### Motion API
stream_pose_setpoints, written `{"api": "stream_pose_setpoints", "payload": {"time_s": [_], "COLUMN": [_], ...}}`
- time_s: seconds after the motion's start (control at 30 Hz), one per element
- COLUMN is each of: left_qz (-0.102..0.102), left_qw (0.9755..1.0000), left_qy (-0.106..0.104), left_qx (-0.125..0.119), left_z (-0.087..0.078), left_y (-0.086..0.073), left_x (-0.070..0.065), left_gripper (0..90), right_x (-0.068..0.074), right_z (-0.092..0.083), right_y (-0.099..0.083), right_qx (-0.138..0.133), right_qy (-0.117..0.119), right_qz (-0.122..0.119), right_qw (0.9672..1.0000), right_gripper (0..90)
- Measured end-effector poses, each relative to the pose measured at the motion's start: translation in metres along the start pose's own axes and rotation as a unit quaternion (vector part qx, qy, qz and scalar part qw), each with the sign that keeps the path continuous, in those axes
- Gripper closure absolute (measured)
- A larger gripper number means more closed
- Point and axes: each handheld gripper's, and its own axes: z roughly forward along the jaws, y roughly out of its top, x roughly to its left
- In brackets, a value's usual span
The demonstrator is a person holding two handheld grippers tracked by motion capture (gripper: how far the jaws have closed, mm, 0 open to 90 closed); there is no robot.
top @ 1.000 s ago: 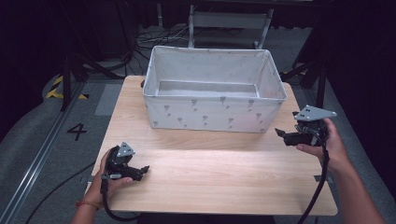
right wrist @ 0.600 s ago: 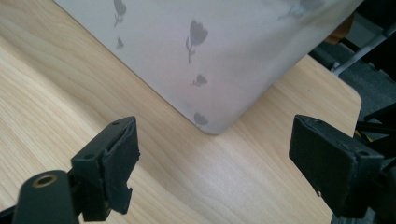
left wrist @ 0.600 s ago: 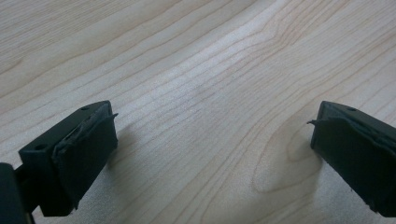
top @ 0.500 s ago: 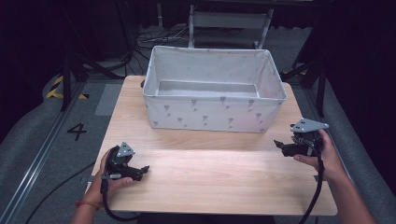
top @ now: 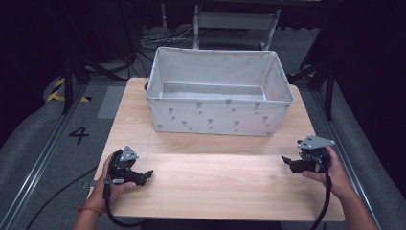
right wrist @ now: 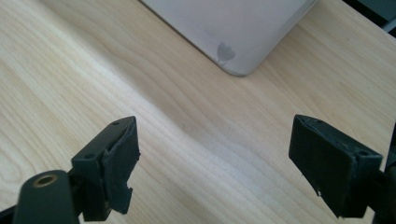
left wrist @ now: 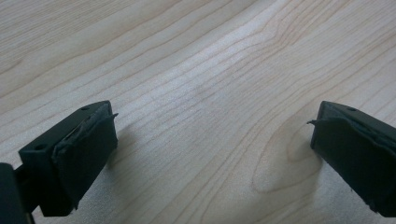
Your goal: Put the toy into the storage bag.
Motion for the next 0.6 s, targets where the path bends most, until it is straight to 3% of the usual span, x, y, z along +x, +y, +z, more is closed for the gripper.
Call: {"api": "stream_pose_setpoints", "payload": {"time_s": [0.17, 0.37, 0.6], "left_qz": [0.0, 0.0, -0.001], "left_qw": [1.0, 1.0, 1.0], "left_qy": [0.0, 0.0, 0.001], "left_qx": [0.0, 0.0, 0.0], "left_z": [0.0, 0.0, 0.0], "left_y": [0.0, 0.0, 0.0], "left_x": [0.0, 0.0, 0.0], "left_gripper": [0.7, 0.7, 0.8], "right_x": [0.003, 0.007, 0.013], "right_z": [0.001, 0.001, -0.001], "right_y": [-0.013, -0.037, -0.07], "right_qx": [-0.003, -0.004, -0.007], "right_qy": [-0.002, 0.013, 0.051], "right_qz": [0.006, 0.017, 0.041], "right_qw": [1.0, 0.9998, 0.9978], "right_gripper": [16.6, 16.7, 16.8]}}
